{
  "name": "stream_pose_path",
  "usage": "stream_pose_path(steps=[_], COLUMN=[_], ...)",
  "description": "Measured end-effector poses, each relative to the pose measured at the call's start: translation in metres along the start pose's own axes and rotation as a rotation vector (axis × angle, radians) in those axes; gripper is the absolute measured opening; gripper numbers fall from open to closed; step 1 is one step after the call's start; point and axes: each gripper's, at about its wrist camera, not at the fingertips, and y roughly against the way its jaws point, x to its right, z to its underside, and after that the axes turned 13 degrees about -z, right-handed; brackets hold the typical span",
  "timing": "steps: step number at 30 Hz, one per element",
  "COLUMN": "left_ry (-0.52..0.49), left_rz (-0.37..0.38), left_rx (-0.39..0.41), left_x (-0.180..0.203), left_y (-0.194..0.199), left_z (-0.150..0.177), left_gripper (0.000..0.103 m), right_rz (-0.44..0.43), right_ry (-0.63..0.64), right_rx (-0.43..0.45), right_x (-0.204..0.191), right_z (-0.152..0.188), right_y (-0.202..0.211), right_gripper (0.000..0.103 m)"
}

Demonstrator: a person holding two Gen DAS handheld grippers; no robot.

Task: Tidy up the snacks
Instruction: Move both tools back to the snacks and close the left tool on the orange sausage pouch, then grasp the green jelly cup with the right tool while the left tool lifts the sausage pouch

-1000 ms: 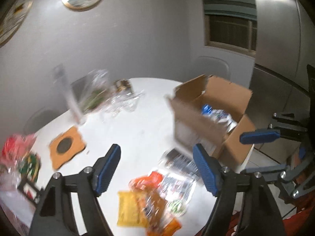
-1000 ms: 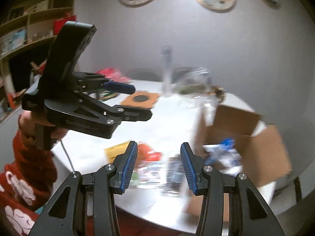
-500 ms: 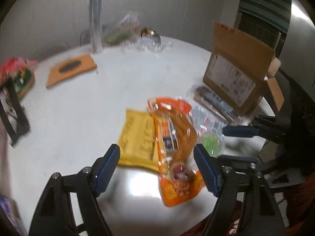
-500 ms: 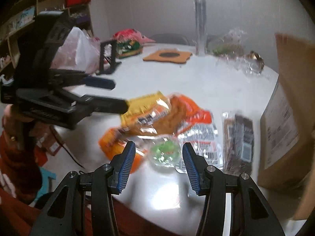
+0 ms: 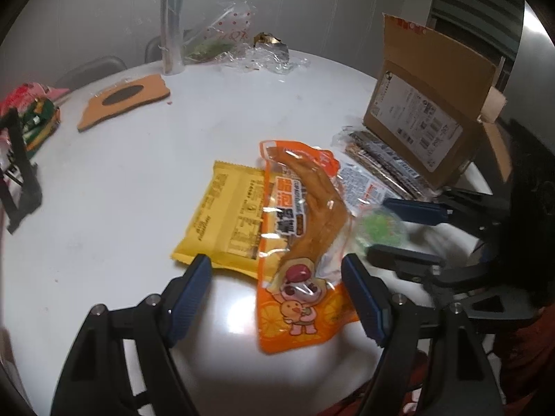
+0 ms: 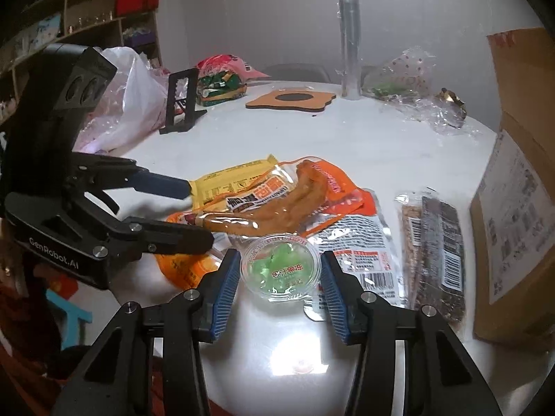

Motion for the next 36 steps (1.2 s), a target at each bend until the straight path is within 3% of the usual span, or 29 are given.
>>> stream_pose_path(steps=[7, 12, 20, 32, 36], left_ry=[-0.068, -0.12, -0.213, -0.208, -0.176], left_rz=[-0.038, -0.074, -0.2, -0.246, -0.203], left_rx=[0.046, 0.02, 0.054, 0.085, 0.087], left_x=[0.021, 0.041, 0.066, 0.068, 0.062], left_y=[0.001, -0.019, -0.026, -0.022, -0.017], left_z=[-0.019, -0.023, -0.016, -0.012, -0.011], left_gripper=[0.074, 0.074, 0.073, 0.054, 0.053], right_rz=[0.0, 0.038, 0.043, 0.025, 0.027], right_ry=[-0.039, -0.045, -0.053, -0.048, -0.05], right_rx=[0.064, 0.081, 0.089, 0.095, 0.092], right_x=[0.005, 0.012, 0.023, 0.024, 0.023], right_z=[0.0, 0.008, 0.014, 0.014, 0.012], right_y=[0.032, 0.041, 0.049, 0.047, 0.046], right_gripper=[0.043, 0.043, 0.043, 0.043, 0.043])
